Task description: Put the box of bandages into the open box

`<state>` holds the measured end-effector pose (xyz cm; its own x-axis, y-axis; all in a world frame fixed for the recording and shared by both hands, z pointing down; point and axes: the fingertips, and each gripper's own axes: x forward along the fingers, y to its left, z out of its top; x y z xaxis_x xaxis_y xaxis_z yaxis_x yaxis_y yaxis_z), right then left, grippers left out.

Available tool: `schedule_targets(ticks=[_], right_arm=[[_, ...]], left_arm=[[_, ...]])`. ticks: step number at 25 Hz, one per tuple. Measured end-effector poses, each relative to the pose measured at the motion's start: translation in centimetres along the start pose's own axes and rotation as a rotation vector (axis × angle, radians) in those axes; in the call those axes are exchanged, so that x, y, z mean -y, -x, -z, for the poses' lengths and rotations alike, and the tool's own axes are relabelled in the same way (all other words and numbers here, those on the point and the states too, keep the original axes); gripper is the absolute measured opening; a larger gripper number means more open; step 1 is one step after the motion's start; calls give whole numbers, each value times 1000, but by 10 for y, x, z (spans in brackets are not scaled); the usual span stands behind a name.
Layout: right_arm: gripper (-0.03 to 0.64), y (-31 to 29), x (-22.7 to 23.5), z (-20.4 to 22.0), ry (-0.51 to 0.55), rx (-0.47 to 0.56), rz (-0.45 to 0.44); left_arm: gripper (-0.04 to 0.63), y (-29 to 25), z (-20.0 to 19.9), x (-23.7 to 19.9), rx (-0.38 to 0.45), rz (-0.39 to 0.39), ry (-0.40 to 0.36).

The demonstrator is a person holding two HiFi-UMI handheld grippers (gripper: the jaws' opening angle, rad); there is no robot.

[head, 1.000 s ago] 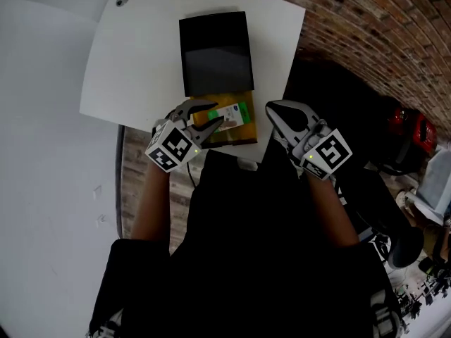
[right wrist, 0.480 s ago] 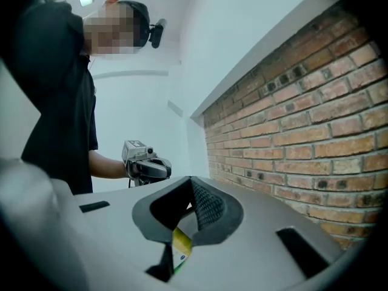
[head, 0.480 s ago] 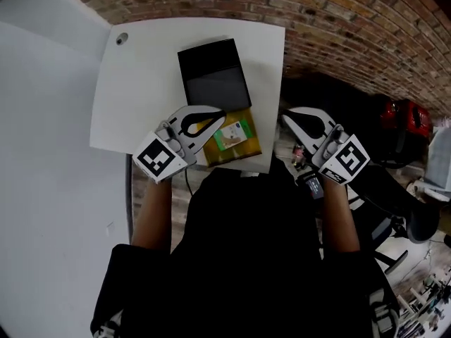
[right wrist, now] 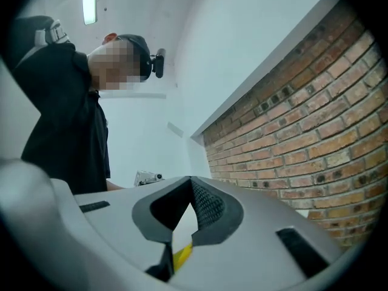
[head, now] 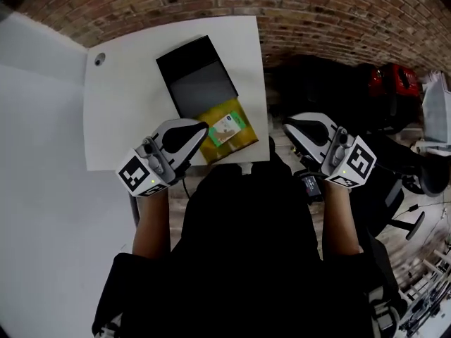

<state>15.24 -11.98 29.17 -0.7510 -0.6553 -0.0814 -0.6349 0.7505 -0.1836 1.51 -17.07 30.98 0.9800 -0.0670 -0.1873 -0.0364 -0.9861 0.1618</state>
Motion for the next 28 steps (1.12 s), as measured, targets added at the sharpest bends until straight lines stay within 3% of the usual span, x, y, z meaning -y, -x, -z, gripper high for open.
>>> schedule_targets(ticks=[9,22,28], right_arm=[[5,6,-45,16,-14,-16,-138],[6,70,-117,19,-51,-8,-323],[5,110,-156,34,-72,-29,-386]], left_arm=[[17,29,-1,19,131,-25,140],[17,5,13,132,65,-129,144],[17,-6,37,197,-16,-203,108]])
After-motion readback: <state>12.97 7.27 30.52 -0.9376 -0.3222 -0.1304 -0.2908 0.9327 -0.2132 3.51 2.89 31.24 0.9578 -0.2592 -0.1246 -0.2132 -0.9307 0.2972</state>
